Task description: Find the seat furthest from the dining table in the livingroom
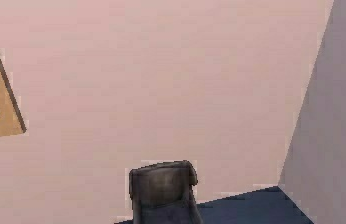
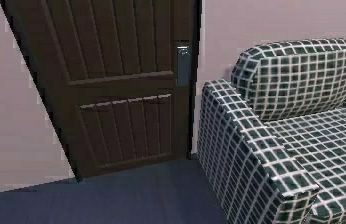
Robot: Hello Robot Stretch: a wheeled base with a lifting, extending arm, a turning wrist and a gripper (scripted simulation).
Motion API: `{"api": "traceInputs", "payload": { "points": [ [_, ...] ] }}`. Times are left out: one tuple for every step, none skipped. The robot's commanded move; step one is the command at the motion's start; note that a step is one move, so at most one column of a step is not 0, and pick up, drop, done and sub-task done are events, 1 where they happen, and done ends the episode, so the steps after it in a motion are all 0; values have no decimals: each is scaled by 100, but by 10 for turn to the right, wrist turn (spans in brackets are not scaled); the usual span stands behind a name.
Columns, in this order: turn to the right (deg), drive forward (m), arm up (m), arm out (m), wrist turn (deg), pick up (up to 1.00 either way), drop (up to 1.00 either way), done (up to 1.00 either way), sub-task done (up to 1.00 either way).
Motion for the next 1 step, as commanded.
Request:
{"api": "traceInputs", "payload": {
  "points": [
    [0, 0, 0, 0, 0, 0, 0, 100, 0]
  ]
}}
